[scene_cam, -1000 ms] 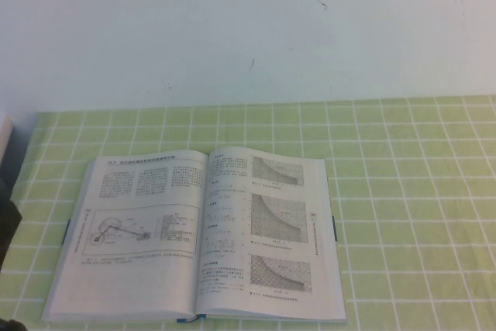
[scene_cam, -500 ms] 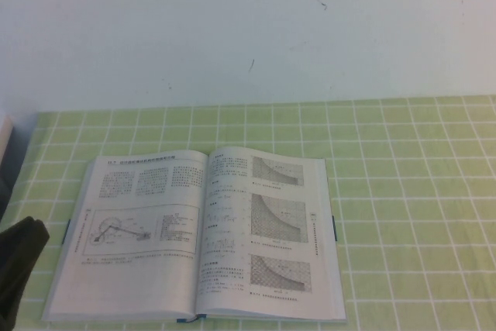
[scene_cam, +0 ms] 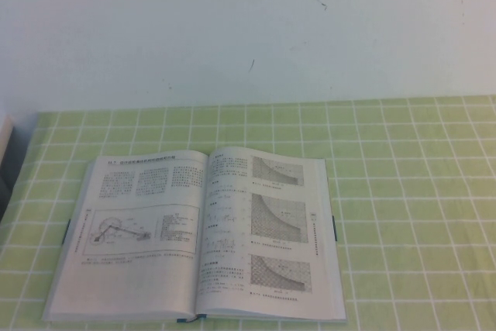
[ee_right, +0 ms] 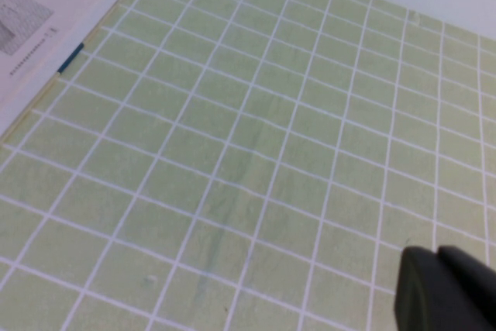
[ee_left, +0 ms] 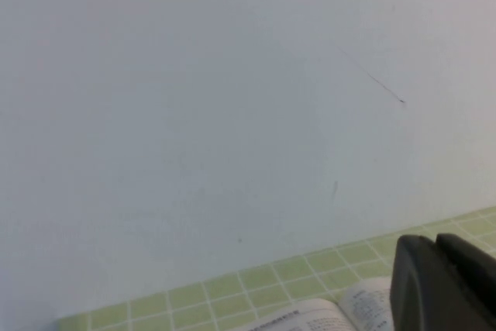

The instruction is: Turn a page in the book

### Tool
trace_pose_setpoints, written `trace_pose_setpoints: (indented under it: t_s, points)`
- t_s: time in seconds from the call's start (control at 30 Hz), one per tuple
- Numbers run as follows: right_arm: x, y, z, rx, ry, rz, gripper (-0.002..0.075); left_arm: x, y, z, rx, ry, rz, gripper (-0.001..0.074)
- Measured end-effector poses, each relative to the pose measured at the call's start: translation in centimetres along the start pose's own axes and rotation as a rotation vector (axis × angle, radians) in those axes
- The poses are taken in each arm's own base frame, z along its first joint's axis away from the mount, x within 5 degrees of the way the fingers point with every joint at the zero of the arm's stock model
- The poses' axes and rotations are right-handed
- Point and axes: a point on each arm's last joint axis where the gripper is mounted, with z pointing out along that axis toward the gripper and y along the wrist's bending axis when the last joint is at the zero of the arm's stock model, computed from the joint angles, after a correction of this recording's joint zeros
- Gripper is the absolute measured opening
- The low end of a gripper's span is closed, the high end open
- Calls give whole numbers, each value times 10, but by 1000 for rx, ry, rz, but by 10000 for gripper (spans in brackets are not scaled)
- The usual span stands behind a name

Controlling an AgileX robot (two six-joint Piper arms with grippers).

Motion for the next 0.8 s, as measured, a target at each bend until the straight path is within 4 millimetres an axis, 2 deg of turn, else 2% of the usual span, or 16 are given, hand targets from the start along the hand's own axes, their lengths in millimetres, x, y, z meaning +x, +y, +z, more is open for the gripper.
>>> trace_pose_setpoints:
  t_s: [0.13, 0.43, 0.8]
  points:
    - [0, 0, 0, 0, 0, 0, -1, 17, 1, -8, -43, -27, 35, -4]
    - [0, 0, 0, 0, 0, 0, -1, 55, 5, -6, -80, 62, -21, -4]
    - [0, 0, 0, 0, 0, 0, -1, 72, 12, -8, -167, 208, -109, -4]
